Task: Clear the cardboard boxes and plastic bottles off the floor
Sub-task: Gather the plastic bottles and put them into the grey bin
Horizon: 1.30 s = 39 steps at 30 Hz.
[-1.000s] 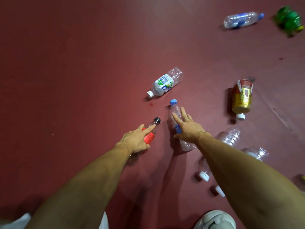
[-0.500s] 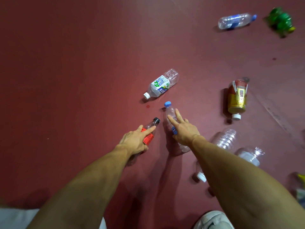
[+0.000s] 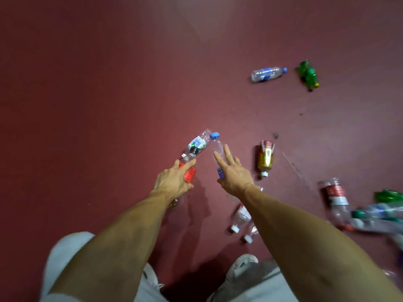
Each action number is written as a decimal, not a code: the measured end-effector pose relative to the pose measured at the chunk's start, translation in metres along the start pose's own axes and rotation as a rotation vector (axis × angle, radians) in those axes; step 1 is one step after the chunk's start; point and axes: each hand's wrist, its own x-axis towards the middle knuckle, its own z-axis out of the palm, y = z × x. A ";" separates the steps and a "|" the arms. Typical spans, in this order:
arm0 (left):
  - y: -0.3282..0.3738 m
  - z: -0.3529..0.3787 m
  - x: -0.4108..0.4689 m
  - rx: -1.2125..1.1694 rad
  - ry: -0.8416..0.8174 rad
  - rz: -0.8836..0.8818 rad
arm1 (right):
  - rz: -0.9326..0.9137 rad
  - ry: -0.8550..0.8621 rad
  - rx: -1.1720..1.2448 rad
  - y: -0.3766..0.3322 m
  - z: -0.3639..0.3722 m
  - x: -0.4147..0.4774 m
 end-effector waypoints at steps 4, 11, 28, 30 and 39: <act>0.046 -0.122 -0.070 -0.001 0.023 0.057 | 0.031 0.023 0.019 -0.027 -0.117 -0.079; 0.124 -0.295 -0.180 -0.009 0.063 0.186 | 0.173 0.090 0.088 -0.053 -0.275 -0.217; 0.268 -0.380 -0.354 0.235 0.073 0.996 | 0.813 0.510 0.338 -0.093 -0.315 -0.523; 0.292 -0.368 -0.384 0.266 0.070 1.083 | 0.874 0.554 0.386 -0.092 -0.304 -0.564; 0.399 -0.254 -0.545 0.427 -0.002 1.424 | 1.219 0.691 0.559 -0.071 -0.204 -0.765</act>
